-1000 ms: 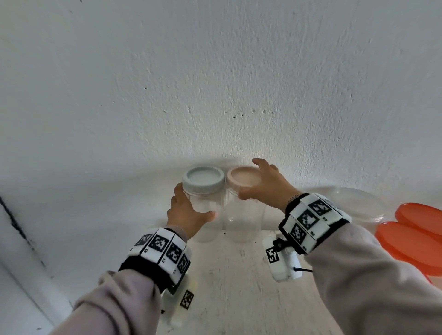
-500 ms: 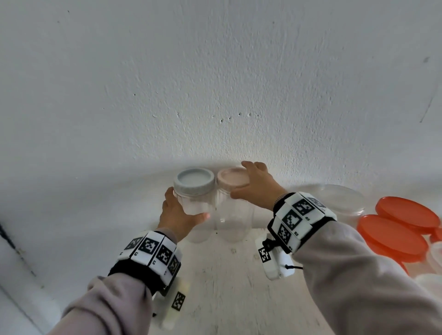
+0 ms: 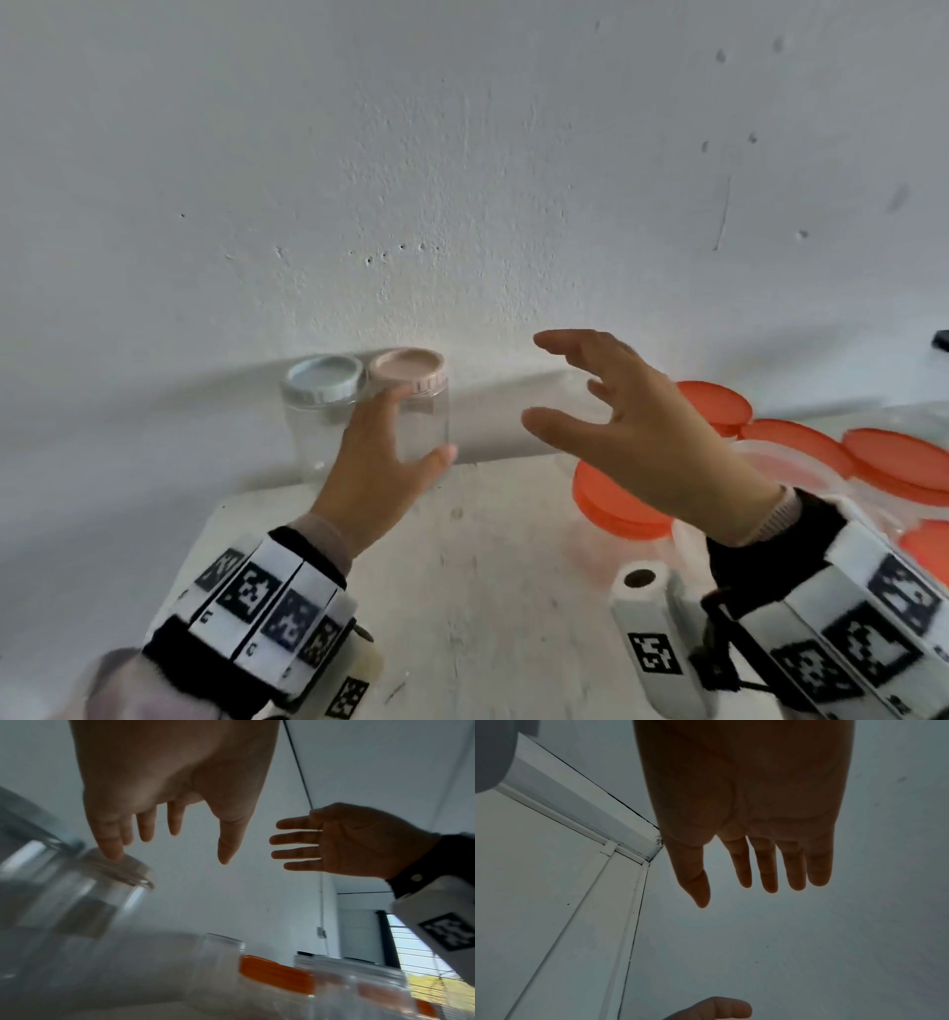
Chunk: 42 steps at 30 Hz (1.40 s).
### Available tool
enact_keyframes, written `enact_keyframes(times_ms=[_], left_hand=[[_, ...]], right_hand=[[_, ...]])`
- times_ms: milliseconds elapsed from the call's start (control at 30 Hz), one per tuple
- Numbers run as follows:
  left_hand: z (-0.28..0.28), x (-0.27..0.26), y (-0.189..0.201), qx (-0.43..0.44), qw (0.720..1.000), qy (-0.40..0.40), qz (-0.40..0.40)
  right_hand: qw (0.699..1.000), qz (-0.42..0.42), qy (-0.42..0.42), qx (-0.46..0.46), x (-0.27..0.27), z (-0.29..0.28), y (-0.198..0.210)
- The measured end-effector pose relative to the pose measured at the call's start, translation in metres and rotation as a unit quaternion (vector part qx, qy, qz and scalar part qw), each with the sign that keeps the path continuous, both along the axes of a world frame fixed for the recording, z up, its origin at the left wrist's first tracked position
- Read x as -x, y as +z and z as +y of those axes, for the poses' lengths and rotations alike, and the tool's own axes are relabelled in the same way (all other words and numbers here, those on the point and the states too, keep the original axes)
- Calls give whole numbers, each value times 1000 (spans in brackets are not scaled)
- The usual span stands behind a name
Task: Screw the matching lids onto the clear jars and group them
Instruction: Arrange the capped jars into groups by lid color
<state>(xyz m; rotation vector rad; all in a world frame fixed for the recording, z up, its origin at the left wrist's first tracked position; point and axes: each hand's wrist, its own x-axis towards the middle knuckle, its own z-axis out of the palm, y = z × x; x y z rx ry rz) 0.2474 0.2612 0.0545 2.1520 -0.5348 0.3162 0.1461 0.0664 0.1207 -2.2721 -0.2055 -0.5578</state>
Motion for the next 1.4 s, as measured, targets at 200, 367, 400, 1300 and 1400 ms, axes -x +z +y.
enact_keyframes(times_ms=[200, 367, 400, 1300, 1400], left_hand=[[-72, 53, -4, -93, 978, -184, 35], [-128, 77, -12, -184, 952, -241, 46], [-137, 80, -14, -193, 948, -246, 51], [-55, 81, 5, -85, 979, -71, 172], [-39, 57, 7, -102, 983, -12, 153]], right_hand=[[994, 60, -85, 26, 30, -99, -2], [980, 150, -116, 56, 32, -172, -22], [975, 174, -115, 75, 31, -182, -26], [901, 351, -22, 253, 20, -211, -41], [910, 324, 18, 259, 29, -203, -21]])
